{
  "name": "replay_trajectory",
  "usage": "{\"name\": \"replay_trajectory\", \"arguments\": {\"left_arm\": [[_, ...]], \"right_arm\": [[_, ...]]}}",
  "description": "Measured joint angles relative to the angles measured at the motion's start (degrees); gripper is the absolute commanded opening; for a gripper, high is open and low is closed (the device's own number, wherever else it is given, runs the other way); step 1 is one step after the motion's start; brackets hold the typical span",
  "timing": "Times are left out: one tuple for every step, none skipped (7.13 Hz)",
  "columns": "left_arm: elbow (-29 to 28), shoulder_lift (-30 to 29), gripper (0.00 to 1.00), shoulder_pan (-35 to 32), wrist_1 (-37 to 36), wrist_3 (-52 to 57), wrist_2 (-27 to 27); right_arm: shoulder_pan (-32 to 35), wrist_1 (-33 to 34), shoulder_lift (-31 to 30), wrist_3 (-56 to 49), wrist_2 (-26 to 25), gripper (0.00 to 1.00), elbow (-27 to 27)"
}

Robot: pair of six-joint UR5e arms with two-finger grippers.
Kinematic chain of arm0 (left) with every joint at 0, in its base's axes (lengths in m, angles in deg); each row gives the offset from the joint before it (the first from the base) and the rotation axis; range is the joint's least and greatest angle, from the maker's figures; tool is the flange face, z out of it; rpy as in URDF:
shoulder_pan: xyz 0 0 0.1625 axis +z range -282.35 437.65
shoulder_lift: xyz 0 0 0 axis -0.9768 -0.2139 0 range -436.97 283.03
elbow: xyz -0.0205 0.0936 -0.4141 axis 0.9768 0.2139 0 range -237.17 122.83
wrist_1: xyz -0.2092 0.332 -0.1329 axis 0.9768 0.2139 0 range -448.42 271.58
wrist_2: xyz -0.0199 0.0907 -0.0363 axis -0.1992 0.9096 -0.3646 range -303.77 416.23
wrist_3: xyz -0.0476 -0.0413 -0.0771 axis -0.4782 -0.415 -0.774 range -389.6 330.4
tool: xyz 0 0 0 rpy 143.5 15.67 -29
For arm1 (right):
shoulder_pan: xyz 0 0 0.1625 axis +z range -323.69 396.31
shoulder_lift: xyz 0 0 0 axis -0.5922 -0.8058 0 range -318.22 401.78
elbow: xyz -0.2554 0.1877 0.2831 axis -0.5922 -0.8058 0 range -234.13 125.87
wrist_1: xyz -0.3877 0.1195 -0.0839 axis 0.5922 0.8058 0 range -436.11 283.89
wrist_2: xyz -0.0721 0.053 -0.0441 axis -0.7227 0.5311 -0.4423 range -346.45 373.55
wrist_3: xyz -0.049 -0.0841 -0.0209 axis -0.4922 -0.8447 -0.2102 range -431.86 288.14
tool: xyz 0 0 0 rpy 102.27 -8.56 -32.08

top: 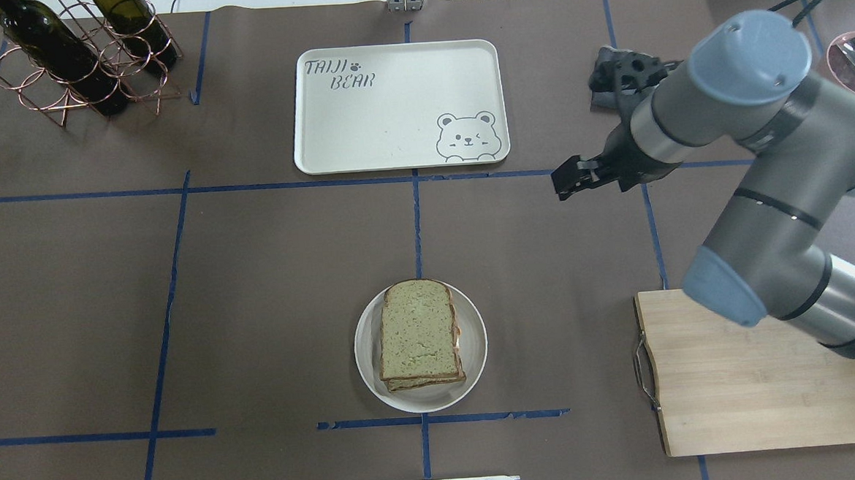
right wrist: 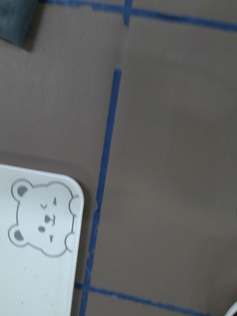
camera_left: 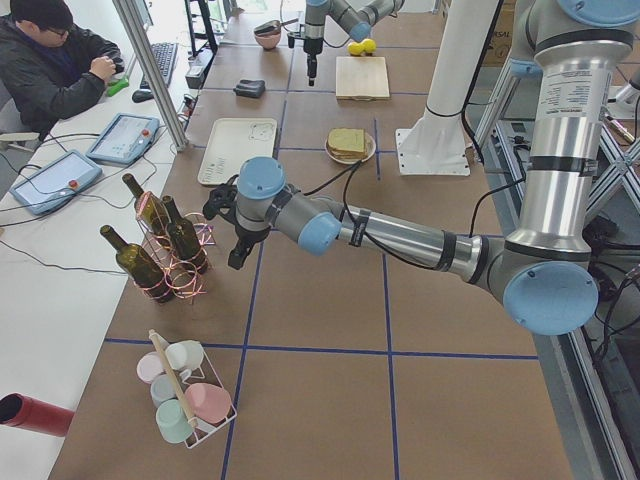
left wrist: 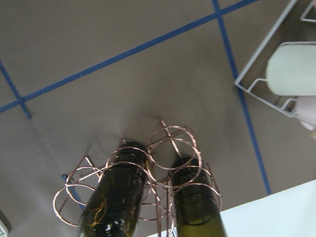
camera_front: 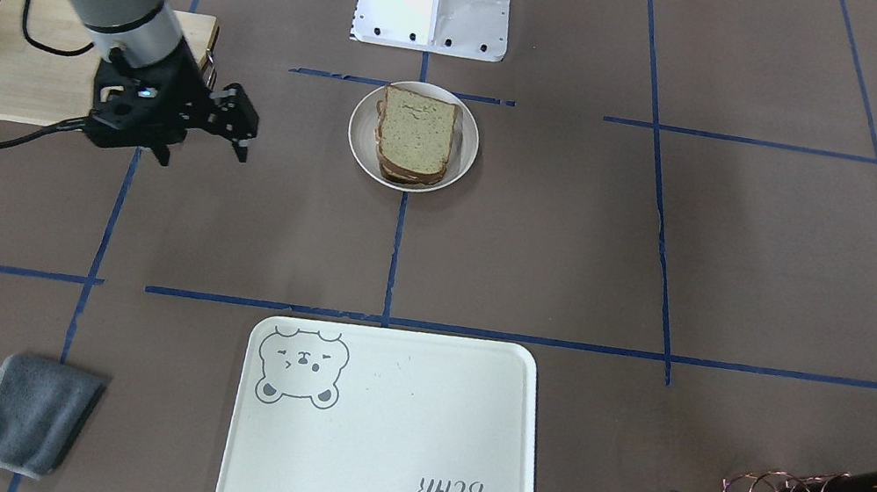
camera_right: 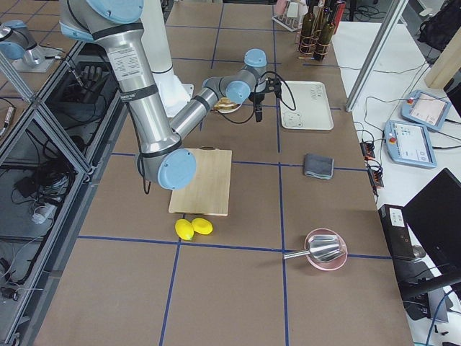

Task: Make sandwich and place on tray
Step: 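Open the right gripper and withdraw it while the left arm moves in, then reach the left gripper to the white plate rim and grip it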

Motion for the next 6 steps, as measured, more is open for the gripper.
{"name": "replay_trajectory", "arguments": {"left_arm": [[3.8,-0.1,1.00,6.4,0.0,-11.4,3.1],[7.0,-0.7,1.00,12.8,0.0,-22.0,6.2],[9.3,-2.3,1.00,18.5,0.1,-31.0,7.7],[10.6,-4.9,1.00,24.0,0.1,-39.2,9.2],[11.0,-8.4,1.00,29.9,0.1,-46.9,12.3],[10.8,-11.8,1.00,36.0,0.0,-53.4,16.3]], "right_arm": [[5.3,0.3,-4.1,-9.1,3.1,1.00,0.1],[10.8,0.2,-8.9,-18.7,5.8,1.00,0.1],[16.8,0.2,-14.1,-28.8,8.8,1.00,0.0],[23.4,0.1,-19.6,-38.7,11.5,1.00,-0.1],[29.9,0.2,-25.0,-47.0,13.1,1.00,-0.2],[35.2,0.8,-29.2,-52.0,13.8,1.00,-0.4]]}}
